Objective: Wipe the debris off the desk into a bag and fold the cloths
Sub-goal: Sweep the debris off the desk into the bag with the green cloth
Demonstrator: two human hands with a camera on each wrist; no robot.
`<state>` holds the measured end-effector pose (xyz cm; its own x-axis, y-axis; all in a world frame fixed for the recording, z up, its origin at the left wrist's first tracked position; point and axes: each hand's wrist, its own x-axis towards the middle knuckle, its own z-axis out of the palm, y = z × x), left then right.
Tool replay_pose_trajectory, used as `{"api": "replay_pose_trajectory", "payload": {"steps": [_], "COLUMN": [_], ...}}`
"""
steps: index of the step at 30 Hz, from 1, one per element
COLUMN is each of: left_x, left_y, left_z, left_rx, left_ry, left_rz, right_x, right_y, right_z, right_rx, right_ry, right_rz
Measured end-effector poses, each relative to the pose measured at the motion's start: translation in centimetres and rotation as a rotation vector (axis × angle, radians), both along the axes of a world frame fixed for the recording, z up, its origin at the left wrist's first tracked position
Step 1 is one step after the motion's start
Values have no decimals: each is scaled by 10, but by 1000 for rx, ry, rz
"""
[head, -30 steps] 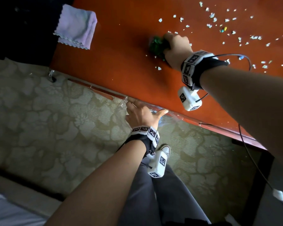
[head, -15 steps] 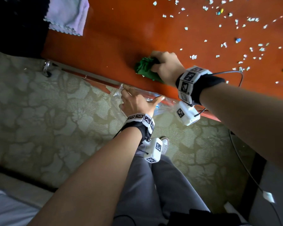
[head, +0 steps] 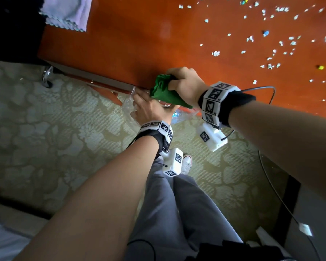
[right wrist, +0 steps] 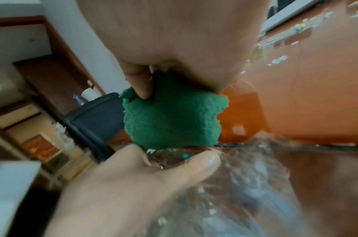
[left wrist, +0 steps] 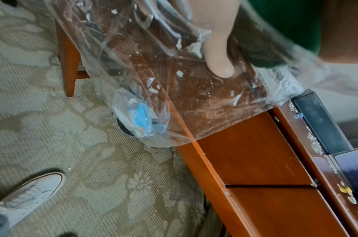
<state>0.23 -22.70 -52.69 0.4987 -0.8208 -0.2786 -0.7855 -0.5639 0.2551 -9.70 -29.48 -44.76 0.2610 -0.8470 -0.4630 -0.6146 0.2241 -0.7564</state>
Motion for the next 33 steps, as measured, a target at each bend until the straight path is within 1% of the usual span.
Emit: {"api": "replay_pose_trajectory", "payload": {"steps": [2, 5, 6, 8, 10, 12, 14, 18, 20, 23, 26, 30, 33], "left_x": [-1, -2, -2, -2, -3, -4, -4, -6, -6, -4, -4, -4, -3], "left_y": [0, 0, 0, -1, -2, -3, -3, -2, -1, -1, -2, -2, -3], "left_z": [1, 3, 4, 4, 4, 5, 5, 4, 4, 1, -1, -3, -3], "left_rx": [0, 23, 36, 57, 69, 71, 70, 56, 62, 78, 79, 68, 71], "left_ry": [-1, 0, 5, 15, 21, 24, 16, 4, 0, 8, 0, 2, 8], "left_rz": [-1, -11, -15, -20, -20, -20, -21, -23, -31, -46, -36, -31, -21], "right_x": [-4, -13, -18, -25, -32, -34, -30, -15, -7, 0, -1, -11, -16], "right_y": [-5, -20, -25, -32, -39, -43, -41, -24, -13, 1, 4, -13, -30], "right_z": [1, 12, 15, 21, 21, 19, 17, 6, 1, -1, 1, 4, 9], "right_rx": [20, 0, -13, -43, -78, -154, -216, -255, -255, -237, -215, -139, -178], "right_ry": [-54, -117, -140, -136, -104, -30, 62, 190, 214, 183, 128, 10, -19], "right_rz": [-137, -405, -468, -520, -520, -452, -345, -83, 19, 83, 47, -182, -297]}}
